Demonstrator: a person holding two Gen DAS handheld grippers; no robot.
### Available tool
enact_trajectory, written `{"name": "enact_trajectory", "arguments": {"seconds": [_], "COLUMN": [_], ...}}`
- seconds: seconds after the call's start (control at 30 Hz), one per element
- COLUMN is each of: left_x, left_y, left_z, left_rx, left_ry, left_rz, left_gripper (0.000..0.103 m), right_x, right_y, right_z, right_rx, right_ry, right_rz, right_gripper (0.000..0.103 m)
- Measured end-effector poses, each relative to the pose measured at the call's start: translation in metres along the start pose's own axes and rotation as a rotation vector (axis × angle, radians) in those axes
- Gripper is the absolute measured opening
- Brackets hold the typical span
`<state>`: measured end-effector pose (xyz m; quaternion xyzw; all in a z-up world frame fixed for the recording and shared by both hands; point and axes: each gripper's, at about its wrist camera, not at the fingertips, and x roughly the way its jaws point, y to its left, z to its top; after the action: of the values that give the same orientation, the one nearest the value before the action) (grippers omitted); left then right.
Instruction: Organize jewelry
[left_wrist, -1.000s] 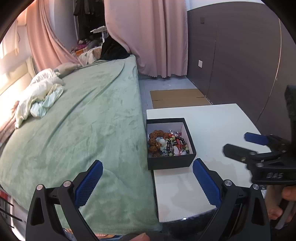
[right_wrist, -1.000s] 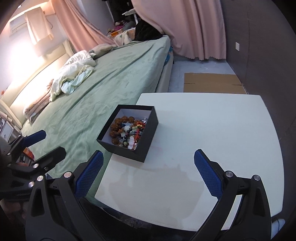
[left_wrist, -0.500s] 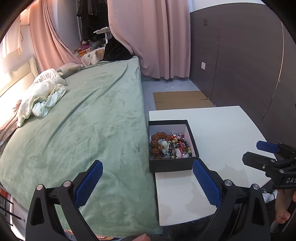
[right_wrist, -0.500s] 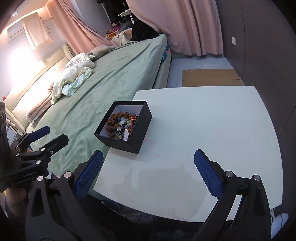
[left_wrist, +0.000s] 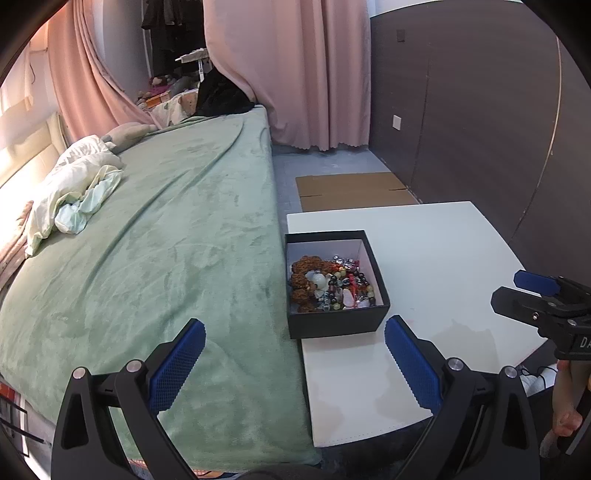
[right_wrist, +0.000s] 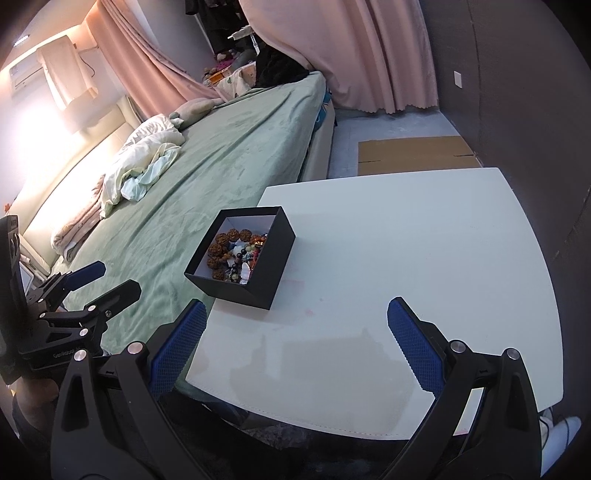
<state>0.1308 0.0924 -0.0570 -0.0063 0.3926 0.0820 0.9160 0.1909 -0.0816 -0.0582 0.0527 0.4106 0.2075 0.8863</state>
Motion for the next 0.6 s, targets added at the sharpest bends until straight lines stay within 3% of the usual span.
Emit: {"name": "enact_trajectory", "arguments": {"seconds": [0.6], "left_x": [0.0074], "left_y": [0.0052], "left_z": [0.0016], "left_rx": [-0.019], "left_ry": [0.035], "left_rz": [-0.018], "left_gripper": [0.094], "right_x": [0.0007], "right_y": [-0.0013], "right_z": [-0.0004], "right_rx": [-0.001], "right_ry": [0.004], "right_rz": [-0.002], "right_gripper": [0.098]}}
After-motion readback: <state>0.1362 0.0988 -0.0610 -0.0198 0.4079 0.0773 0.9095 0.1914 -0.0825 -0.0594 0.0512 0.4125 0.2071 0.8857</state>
